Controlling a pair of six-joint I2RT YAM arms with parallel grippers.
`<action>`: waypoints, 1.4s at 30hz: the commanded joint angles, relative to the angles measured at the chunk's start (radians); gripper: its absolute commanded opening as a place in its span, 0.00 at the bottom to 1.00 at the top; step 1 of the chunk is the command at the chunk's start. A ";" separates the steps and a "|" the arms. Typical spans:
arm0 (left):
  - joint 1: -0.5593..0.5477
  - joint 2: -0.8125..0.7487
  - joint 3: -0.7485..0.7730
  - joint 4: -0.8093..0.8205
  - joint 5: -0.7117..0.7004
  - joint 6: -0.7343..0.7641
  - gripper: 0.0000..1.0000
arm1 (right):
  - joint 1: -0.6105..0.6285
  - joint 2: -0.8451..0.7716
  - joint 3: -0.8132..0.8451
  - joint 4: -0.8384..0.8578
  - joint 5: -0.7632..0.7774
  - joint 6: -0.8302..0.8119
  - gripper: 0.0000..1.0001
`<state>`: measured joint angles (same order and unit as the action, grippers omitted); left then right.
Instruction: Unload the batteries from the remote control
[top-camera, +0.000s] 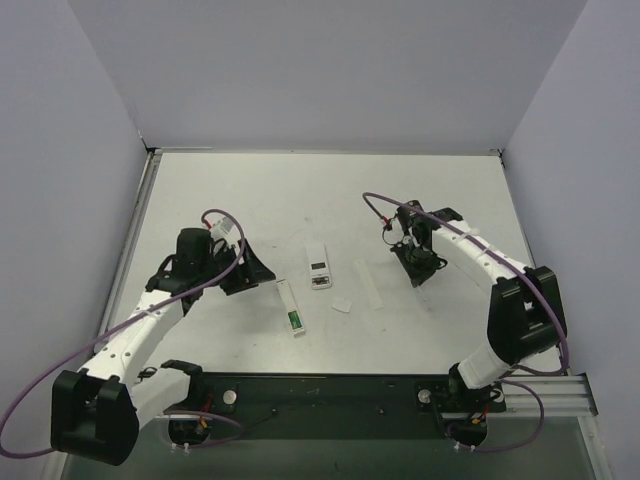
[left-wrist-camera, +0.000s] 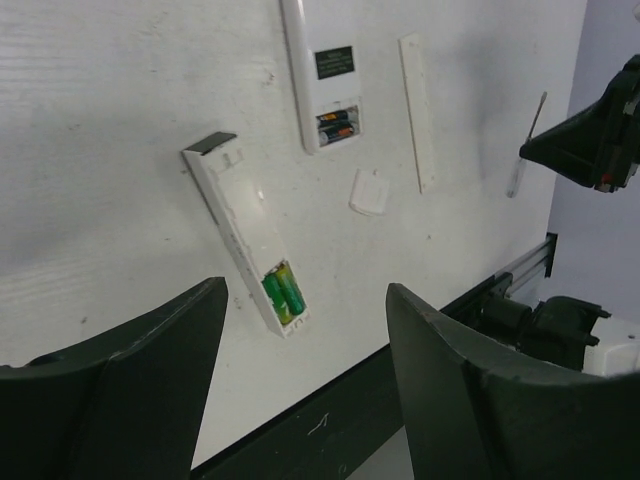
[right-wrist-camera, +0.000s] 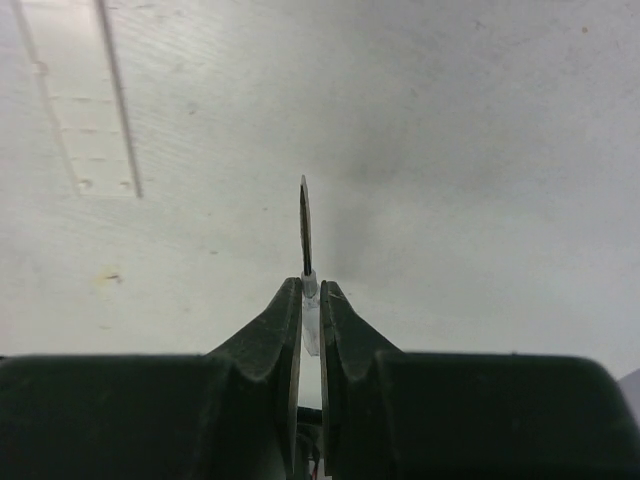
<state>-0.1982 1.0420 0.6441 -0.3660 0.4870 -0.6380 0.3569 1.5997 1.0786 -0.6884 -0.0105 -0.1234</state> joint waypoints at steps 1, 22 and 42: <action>-0.117 -0.008 0.065 0.128 0.032 -0.074 0.74 | 0.045 -0.119 0.024 -0.080 -0.106 0.091 0.00; -0.438 0.167 0.150 0.553 -0.034 -0.338 0.73 | 0.392 -0.316 0.070 0.121 -0.299 0.373 0.00; -0.503 0.319 0.212 0.489 -0.047 -0.305 0.66 | 0.438 -0.254 0.121 0.148 -0.302 0.442 0.00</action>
<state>-0.6933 1.3472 0.8288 0.1066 0.4450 -0.9558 0.7868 1.3346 1.1515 -0.5446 -0.3191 0.3000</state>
